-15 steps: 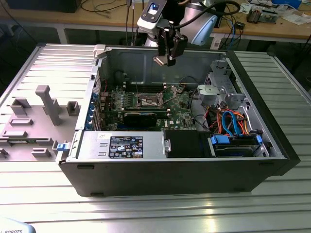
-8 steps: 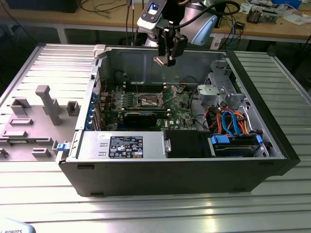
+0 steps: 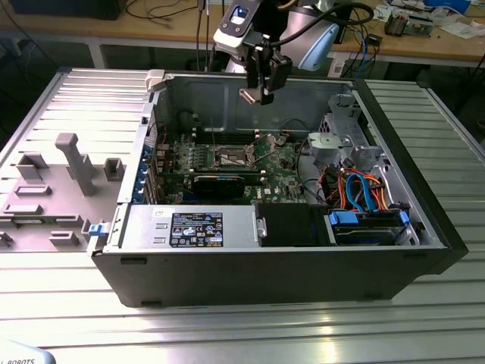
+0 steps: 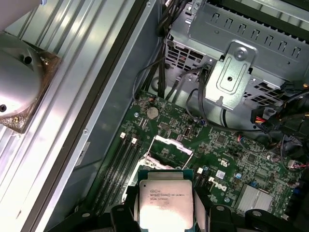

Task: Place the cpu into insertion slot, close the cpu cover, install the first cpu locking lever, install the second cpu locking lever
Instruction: 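Place the cpu into insertion slot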

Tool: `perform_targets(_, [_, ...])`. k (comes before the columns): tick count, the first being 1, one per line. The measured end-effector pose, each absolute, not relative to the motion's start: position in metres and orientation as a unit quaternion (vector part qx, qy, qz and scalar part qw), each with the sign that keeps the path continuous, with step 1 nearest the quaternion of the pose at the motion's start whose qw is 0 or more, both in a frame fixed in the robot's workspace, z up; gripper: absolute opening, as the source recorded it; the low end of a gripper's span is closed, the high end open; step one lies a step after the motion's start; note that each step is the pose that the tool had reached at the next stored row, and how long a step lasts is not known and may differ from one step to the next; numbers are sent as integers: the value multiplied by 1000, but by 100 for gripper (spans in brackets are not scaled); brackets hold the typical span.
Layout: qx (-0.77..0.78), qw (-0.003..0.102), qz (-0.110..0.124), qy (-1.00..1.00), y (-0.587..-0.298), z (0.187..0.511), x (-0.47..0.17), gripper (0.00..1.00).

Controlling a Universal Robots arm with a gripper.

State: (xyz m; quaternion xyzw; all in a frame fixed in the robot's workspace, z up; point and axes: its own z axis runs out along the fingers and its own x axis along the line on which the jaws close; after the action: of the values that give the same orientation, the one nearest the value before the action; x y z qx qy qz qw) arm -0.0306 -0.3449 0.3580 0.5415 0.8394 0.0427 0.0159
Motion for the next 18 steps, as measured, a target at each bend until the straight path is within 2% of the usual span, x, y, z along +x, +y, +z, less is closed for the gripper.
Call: perform_targets(18, [559, 17, 42, 828, -345, 358, -31, 54])
